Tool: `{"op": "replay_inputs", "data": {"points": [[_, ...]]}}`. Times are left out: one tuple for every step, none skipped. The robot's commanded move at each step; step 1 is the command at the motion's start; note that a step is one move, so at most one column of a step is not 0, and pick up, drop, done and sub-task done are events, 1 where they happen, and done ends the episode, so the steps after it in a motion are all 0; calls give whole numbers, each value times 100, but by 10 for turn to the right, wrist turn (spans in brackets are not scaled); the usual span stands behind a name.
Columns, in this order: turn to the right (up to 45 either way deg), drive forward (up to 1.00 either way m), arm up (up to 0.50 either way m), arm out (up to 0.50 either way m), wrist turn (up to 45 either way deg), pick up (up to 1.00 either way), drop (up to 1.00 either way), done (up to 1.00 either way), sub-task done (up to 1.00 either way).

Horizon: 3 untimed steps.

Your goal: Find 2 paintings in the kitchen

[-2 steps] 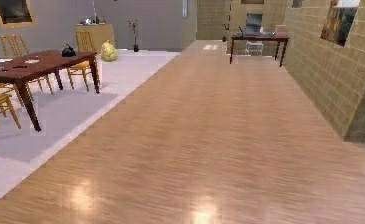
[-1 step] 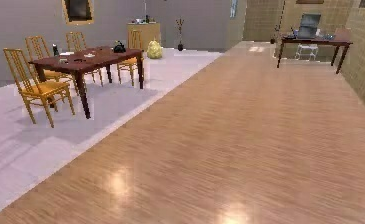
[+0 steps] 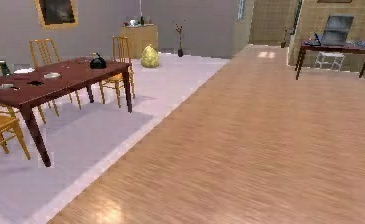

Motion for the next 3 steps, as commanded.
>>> {"op": "replay_inputs", "data": {"points": [[0,100,0,0,0,0,0,0,0],[0,100,0,0,0,0,0,0,0],[0,85,0,0,0,0,0,0,0]]}}
